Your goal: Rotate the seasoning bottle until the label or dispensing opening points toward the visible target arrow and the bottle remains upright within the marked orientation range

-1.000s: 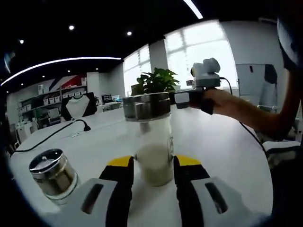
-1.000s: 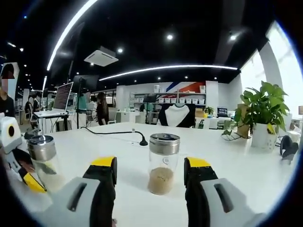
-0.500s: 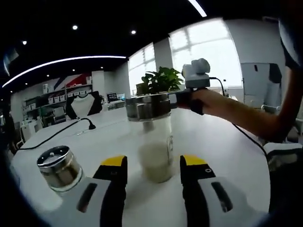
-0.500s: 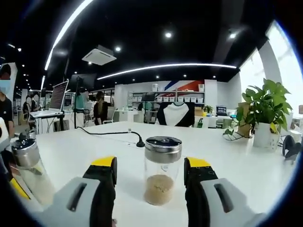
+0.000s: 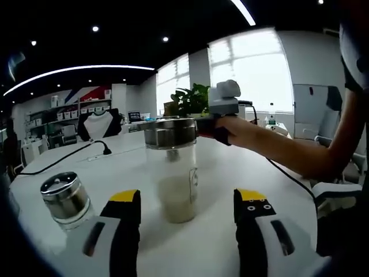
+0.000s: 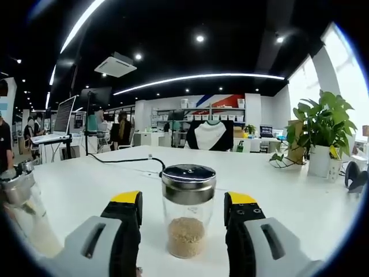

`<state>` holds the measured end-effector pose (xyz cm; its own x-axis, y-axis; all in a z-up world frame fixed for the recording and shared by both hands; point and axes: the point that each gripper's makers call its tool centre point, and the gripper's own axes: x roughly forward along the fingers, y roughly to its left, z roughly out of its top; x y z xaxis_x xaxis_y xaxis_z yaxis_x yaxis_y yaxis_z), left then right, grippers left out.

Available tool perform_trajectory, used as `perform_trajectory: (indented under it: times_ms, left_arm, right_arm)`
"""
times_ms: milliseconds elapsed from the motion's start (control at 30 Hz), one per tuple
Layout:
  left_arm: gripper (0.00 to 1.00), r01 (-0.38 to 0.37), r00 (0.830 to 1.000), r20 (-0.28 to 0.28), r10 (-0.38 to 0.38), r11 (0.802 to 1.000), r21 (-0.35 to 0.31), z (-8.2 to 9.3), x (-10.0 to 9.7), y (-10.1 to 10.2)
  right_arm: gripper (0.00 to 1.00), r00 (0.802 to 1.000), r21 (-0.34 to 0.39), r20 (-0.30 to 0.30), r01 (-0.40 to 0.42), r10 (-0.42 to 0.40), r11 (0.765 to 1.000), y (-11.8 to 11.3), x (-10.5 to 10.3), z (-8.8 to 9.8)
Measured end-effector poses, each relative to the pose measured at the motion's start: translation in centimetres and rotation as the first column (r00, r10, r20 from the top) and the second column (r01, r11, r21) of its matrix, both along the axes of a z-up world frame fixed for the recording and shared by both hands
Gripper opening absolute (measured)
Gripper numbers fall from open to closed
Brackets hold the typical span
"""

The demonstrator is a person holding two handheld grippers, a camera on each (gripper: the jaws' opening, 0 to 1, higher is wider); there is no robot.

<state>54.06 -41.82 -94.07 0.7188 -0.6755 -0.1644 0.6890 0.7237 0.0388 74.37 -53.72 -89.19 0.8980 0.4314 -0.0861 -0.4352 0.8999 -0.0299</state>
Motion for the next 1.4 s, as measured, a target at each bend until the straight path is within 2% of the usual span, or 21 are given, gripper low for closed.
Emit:
perform_trajectory:
  times_ms: [233,300,367,500,600,867,1400]
  left_arm:
    - [0.76,0.03,0.999,0.019,-0.03,1.0,-0.003,0.5,-0.4,-0.8]
    - [0.76,0.029,0.999,0.021,-0.029,1.0,0.001,0.5,-0.4,-0.8]
    - [0.75,0.024,0.999,0.022,-0.025,1.0,0.004,0.5,-0.4,-0.7]
    - [0.74,0.013,1.0,0.021,-0.013,1.0,0.002,0.5,-0.4,-0.3]
    - [0.74,0.004,1.0,0.021,-0.004,1.0,0.001,0.5,-0.4,-0.1]
    - [0.72,-0.004,1.0,0.016,0.004,1.0,0.006,0.5,-0.6,0.5]
    - [0.69,-0.02,1.0,0.018,0.02,1.0,-0.003,0.9,-1.2,1.0]
  right_arm:
    - [0.57,1.0,0.008,-0.005,0.007,-0.007,1.0,-0.1,0.7,0.1]
    - [0.56,1.0,0.01,-0.003,0.005,-0.005,1.0,-0.1,0.8,0.2]
    - [0.51,1.0,-0.014,0.018,-0.016,0.016,1.0,0.3,0.9,0.3]
    - [0.47,0.998,-0.045,0.041,-0.04,0.042,0.998,0.8,1.1,0.5]
    - [0.46,0.999,-0.049,0.032,-0.02,0.022,0.999,0.6,1.1,0.2]
    - [0.4,0.998,-0.078,0.061,-0.018,0.023,0.997,0.5,1.5,0.2]
    - [0.38,0.995,-0.018,0.103,-0.005,0.007,1.0,0.3,1.4,0.5]
